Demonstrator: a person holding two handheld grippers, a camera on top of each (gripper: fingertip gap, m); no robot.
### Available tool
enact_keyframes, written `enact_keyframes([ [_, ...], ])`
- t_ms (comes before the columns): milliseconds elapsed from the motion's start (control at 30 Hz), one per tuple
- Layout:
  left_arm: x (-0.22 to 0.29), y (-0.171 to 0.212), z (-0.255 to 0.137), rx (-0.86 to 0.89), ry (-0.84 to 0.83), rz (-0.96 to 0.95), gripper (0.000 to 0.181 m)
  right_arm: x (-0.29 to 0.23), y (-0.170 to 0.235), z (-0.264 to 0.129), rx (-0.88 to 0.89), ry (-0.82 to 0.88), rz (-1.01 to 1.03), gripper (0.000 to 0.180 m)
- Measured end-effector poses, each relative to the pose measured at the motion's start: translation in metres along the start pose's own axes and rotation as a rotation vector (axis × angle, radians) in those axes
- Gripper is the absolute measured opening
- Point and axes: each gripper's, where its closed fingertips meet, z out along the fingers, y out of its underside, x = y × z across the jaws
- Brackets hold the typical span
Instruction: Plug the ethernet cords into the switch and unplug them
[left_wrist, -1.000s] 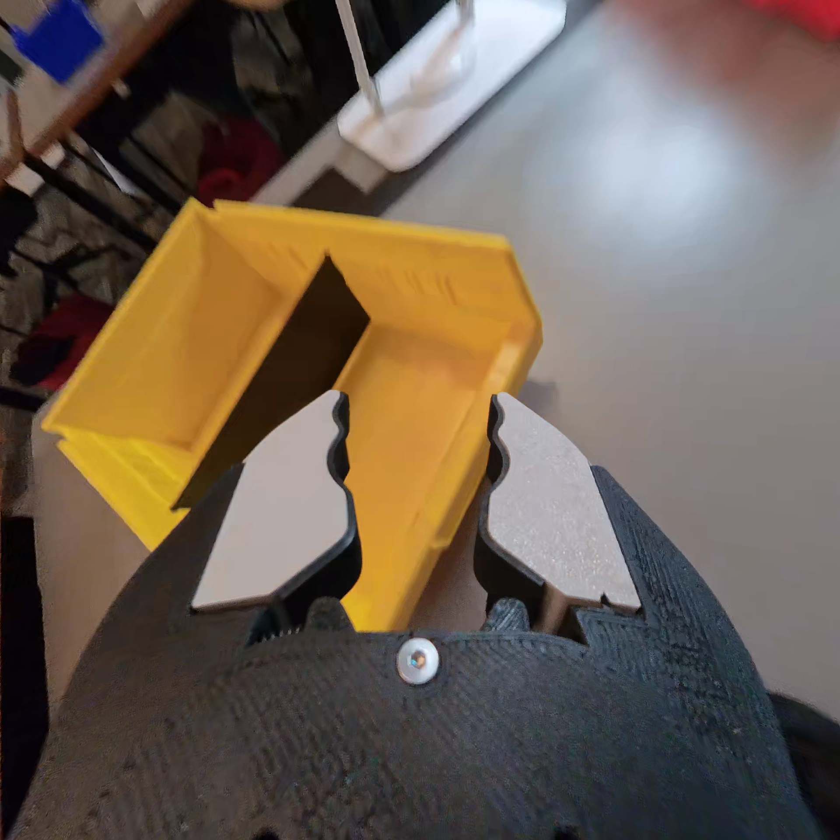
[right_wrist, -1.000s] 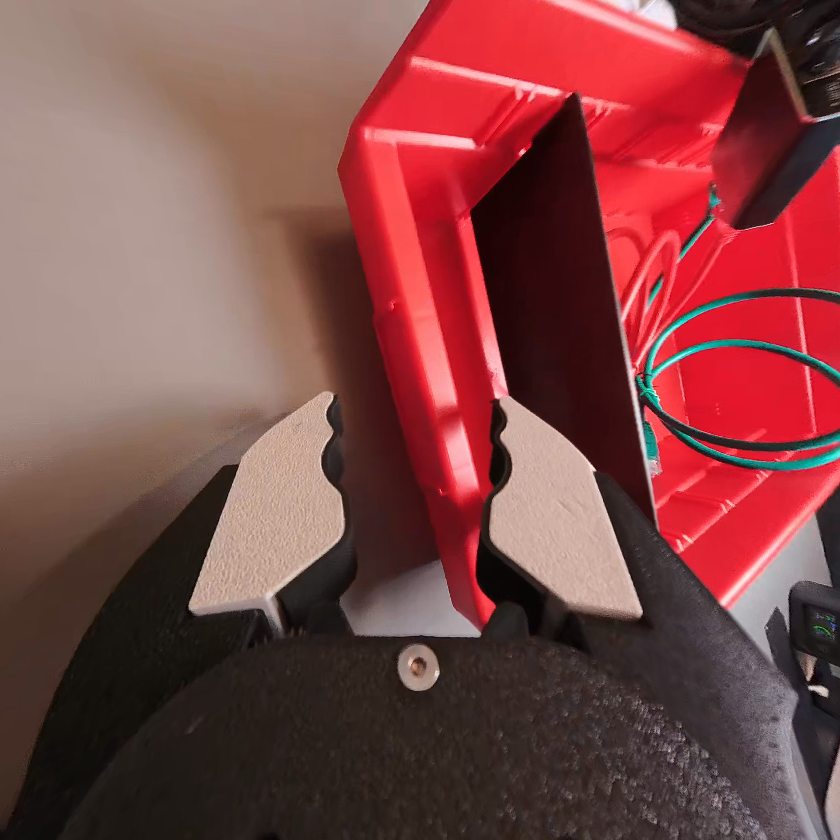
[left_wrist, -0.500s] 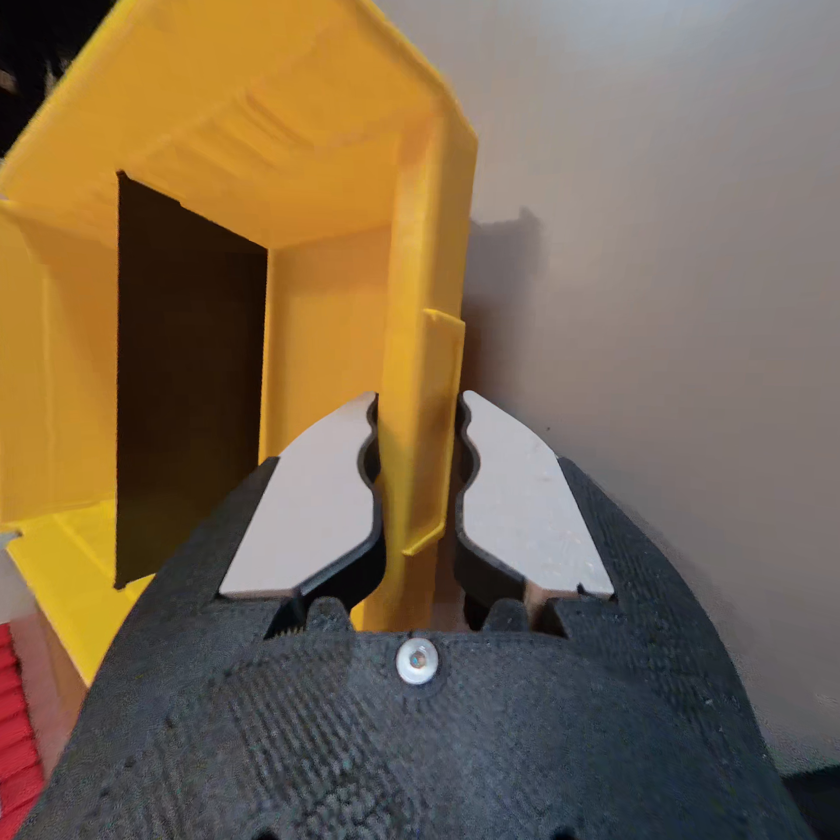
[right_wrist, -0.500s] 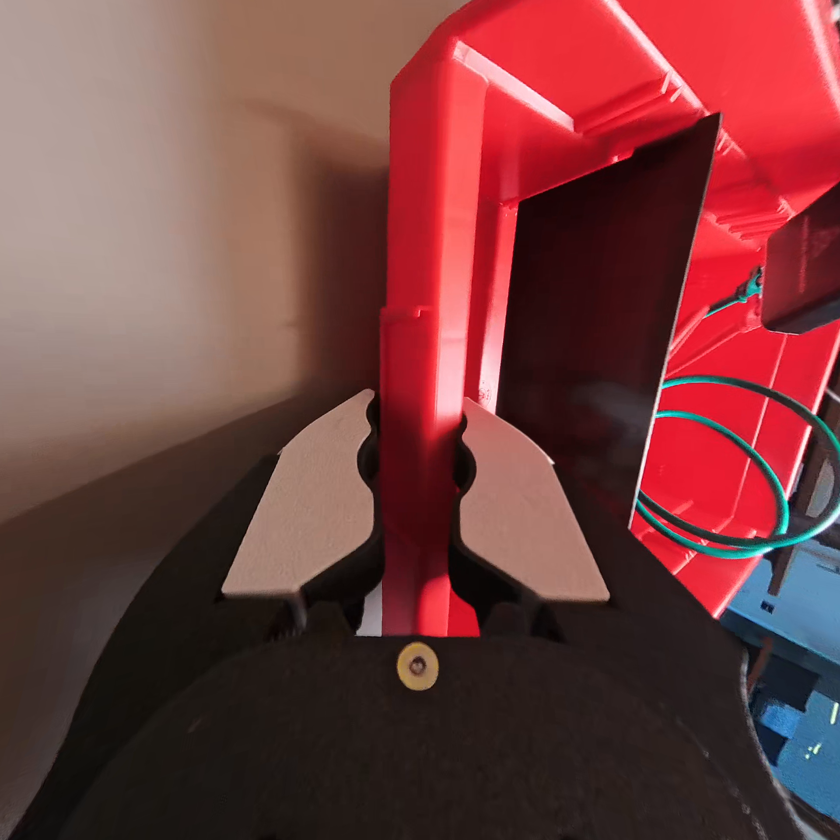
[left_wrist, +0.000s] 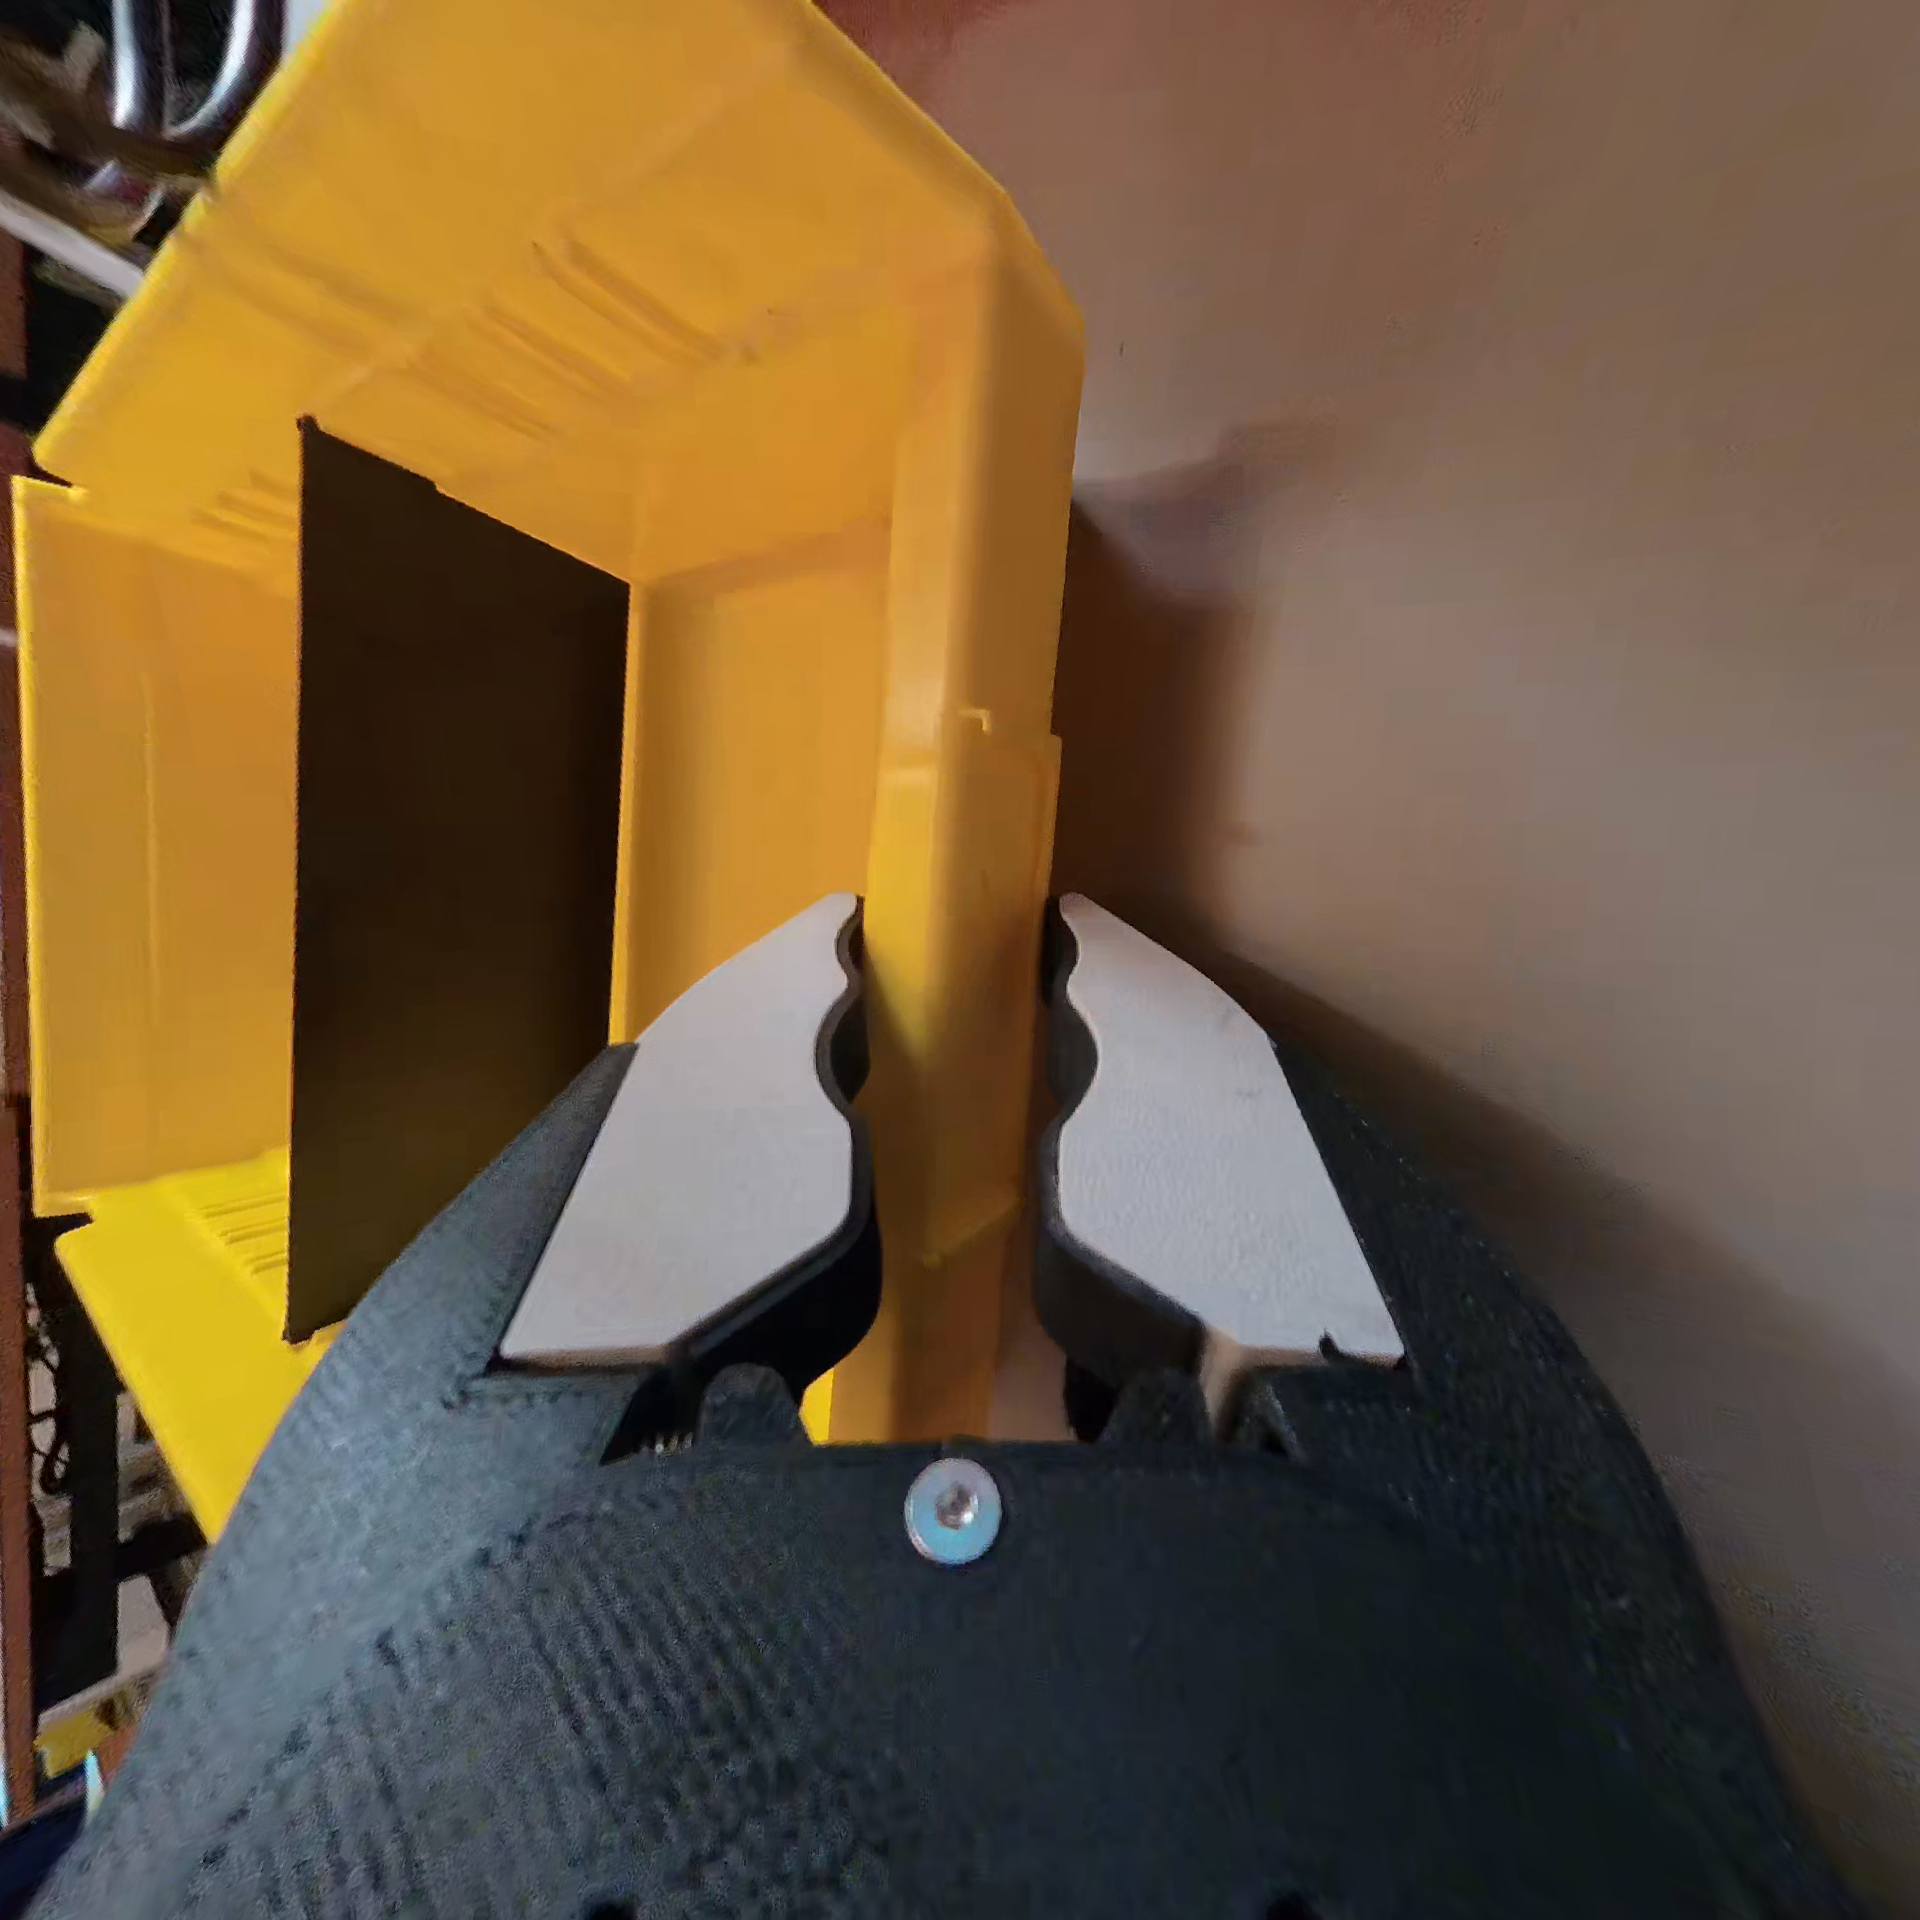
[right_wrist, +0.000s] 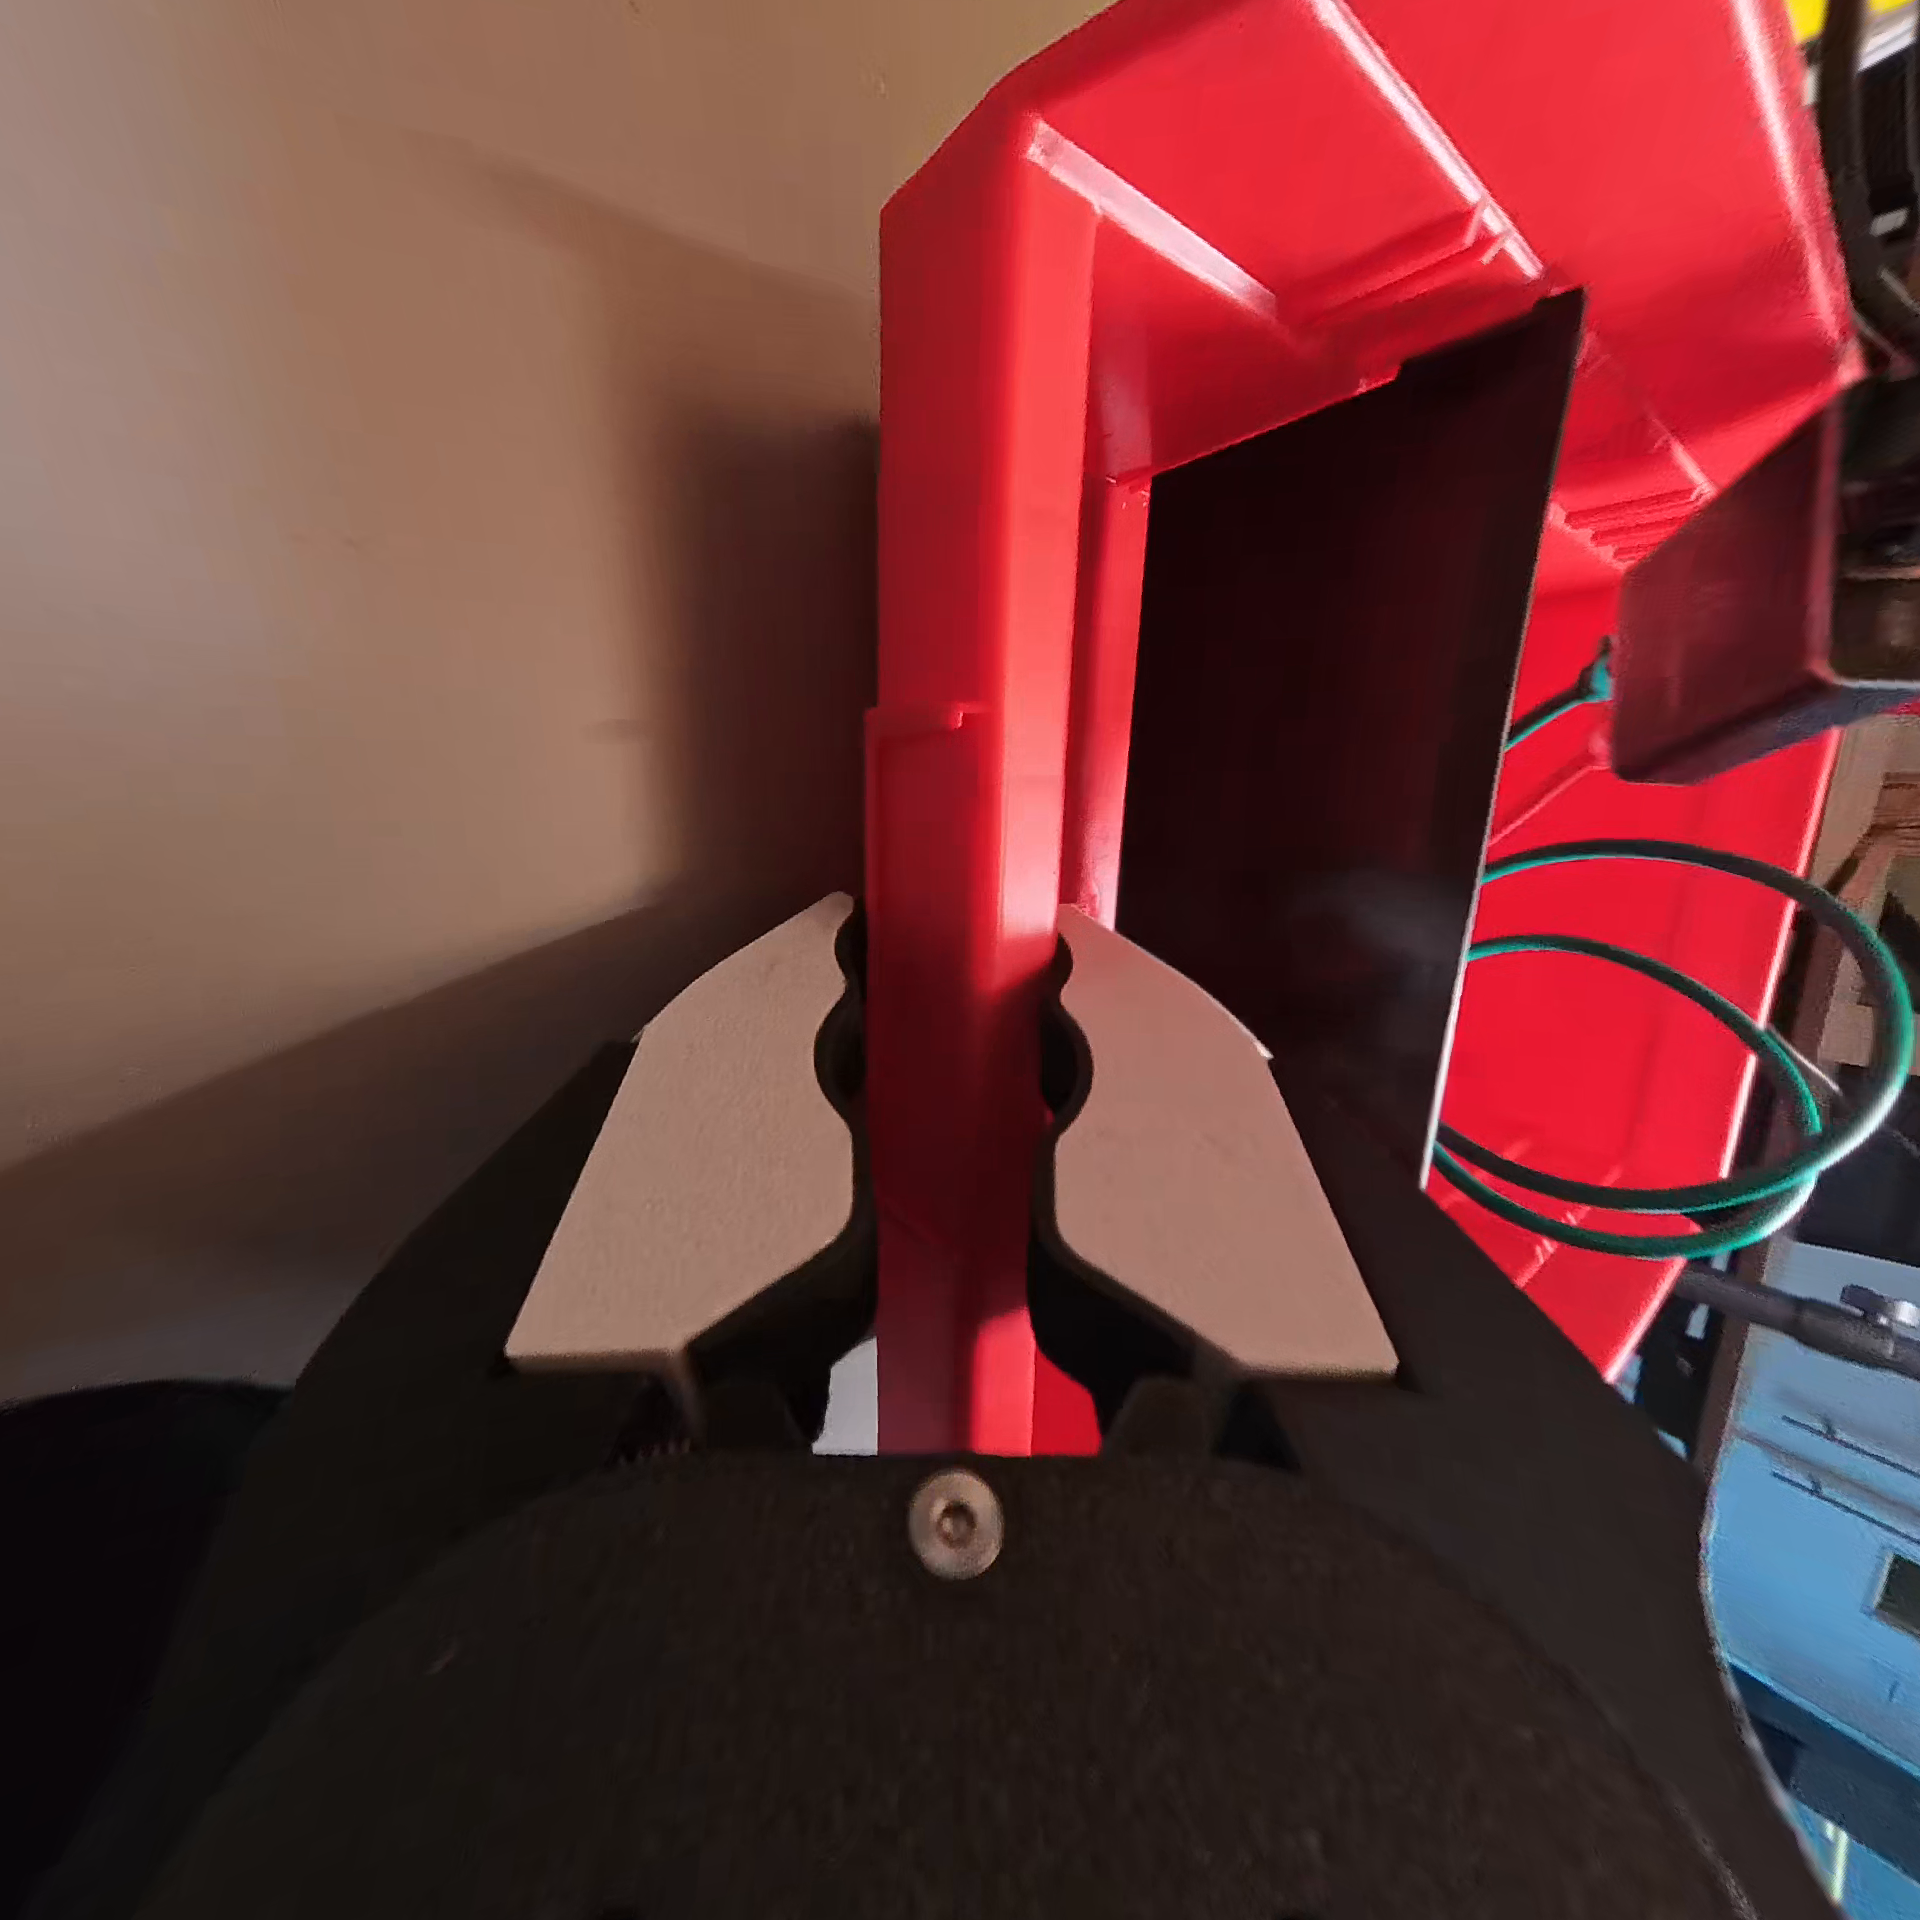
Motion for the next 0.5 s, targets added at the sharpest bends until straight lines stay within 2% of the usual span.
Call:
enact_keyframes([
  [67,-0.005,-0.010,0.008,0.031,-0.004,0.028,0.031,-0.008,-0.005,-0.009,0.031,-0.009,0.034,0.032],
  [200,-0.016,-0.020,0.023,0.077,-0.022,0.057,0.032,-0.003,-0.024,-0.043,0.211,0.038,0.215,0.033],
  [300,-0.030,-0.017,0.028,0.078,-0.039,-0.094,0.045,0.012,-0.023,-0.081,0.345,0.099,0.457,0.036],
  [400,-0.037,-0.014,0.013,0.110,-0.071,-0.260,0.057,0.030,0.017,-0.112,0.353,0.271,0.680,0.042],
  [500,-0.039,-0.021,-0.014,0.233,-0.097,-0.505,0.051,0.036,0.071,-0.123,0.307,0.420,0.886,0.047],
])
